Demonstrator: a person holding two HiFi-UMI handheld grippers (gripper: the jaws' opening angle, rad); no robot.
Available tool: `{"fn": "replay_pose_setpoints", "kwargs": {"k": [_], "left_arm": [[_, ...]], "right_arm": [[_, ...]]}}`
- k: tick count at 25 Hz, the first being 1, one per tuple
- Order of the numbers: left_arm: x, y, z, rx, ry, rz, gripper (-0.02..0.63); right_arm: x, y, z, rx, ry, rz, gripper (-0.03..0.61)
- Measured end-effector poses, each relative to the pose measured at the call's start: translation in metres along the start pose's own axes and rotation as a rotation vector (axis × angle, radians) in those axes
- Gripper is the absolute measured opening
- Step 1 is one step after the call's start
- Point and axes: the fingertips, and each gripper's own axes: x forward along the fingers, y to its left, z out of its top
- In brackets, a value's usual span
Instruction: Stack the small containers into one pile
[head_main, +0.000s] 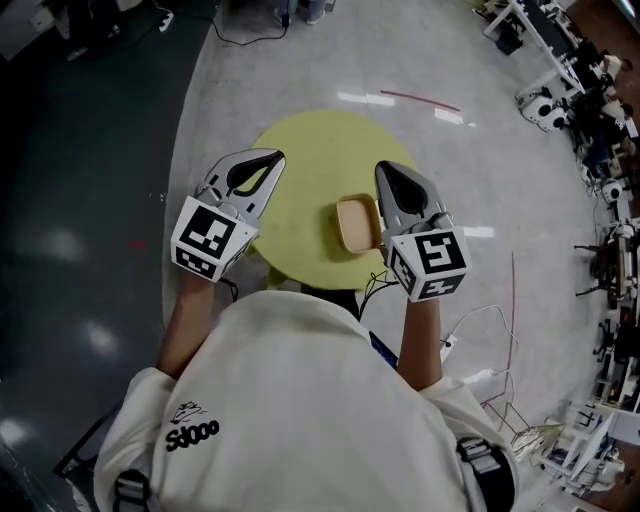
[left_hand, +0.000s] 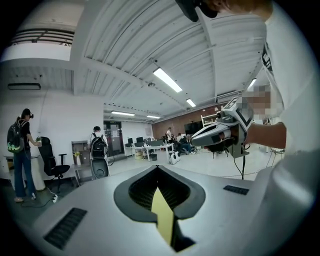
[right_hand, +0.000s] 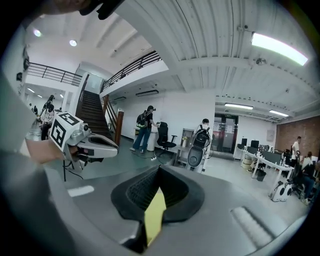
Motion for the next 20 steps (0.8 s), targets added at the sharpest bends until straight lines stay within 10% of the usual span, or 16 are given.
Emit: {"fn": "replay_pose_setpoints", "kwargs": {"k": [20], "left_arm": [[0.001,-0.015,-0.005,-0.014,0.008,-0.024,0.005]], "right_arm": [[0.000,0.005,-0.009,-0.007,0.009,0.023,0.011]]}}
